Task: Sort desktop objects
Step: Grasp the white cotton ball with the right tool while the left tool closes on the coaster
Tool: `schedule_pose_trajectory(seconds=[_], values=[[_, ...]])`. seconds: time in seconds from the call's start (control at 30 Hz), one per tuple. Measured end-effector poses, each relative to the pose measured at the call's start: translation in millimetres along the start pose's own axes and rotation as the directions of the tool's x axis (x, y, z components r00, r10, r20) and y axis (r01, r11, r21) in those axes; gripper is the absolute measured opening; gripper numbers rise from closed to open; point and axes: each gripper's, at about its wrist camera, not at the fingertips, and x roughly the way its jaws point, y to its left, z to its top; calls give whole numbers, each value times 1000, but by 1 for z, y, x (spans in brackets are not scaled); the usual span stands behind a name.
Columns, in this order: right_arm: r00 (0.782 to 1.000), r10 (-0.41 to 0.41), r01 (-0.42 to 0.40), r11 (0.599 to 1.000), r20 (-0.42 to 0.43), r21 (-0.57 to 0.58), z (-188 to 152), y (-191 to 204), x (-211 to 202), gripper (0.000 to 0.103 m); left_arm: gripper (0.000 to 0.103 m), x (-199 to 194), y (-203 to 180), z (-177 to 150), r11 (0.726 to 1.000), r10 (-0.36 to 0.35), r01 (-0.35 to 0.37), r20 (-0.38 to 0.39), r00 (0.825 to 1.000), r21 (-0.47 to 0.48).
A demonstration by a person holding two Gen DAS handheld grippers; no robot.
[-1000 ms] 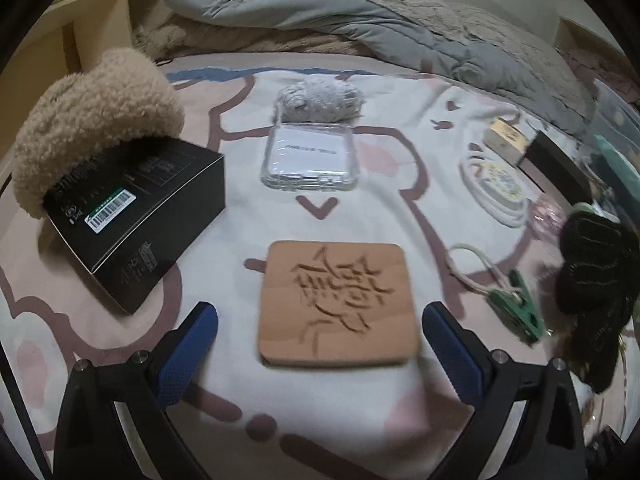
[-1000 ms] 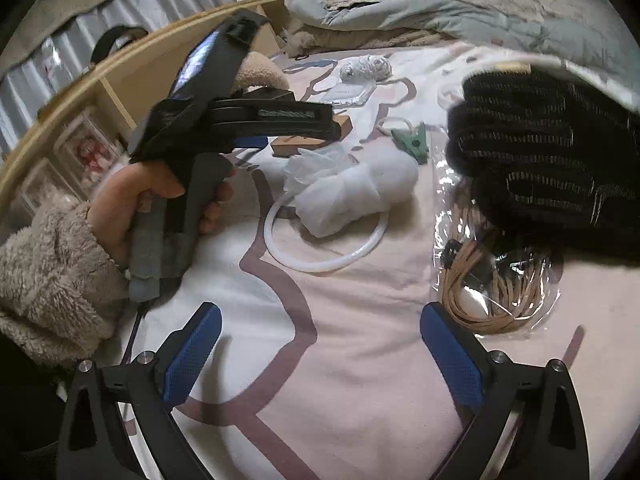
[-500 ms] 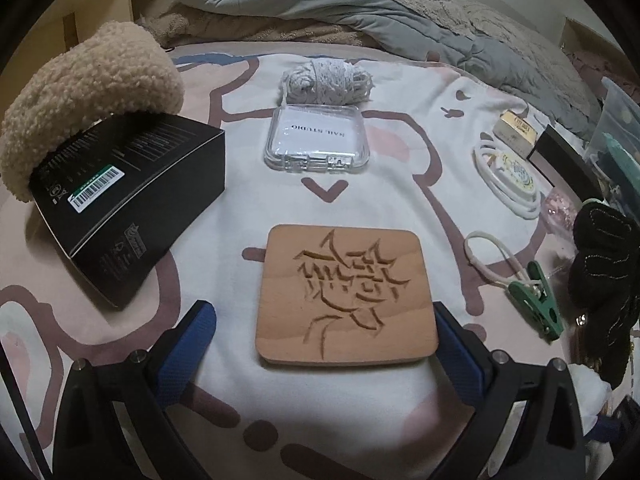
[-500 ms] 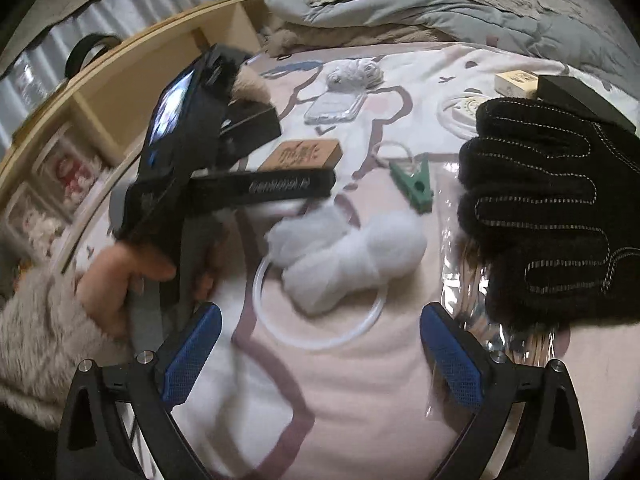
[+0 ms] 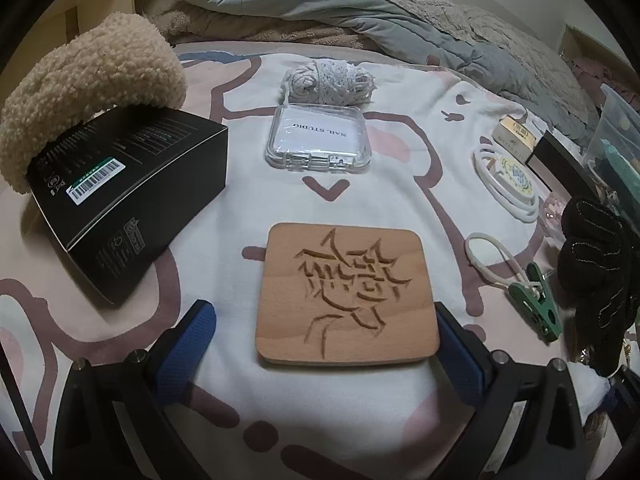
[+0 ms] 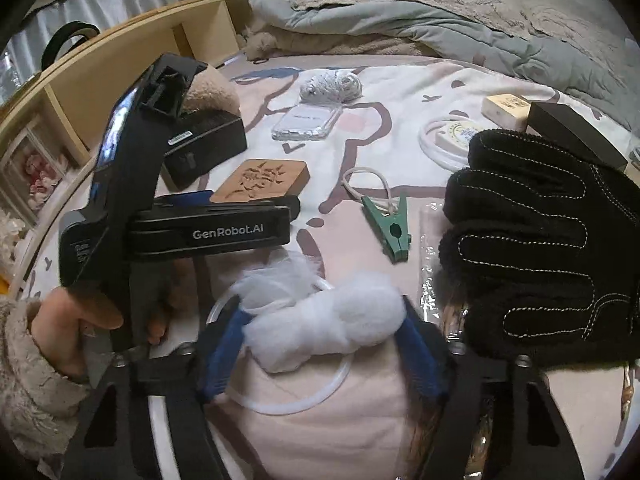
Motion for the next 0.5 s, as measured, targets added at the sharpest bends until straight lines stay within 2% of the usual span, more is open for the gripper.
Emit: schedule_pose_trajectory(seconds=[0.1, 0.5], values=[[1000, 0, 0, 1000, 15, 2, -1, -1, -5, 64, 103, 1, 1, 1, 1000, -3, 3, 3, 1000, 0], [999, 26, -28, 998, 31, 54, -11, -6, -32, 64, 102, 0, 2, 0, 1000, -9, 9, 21, 1000, -4]])
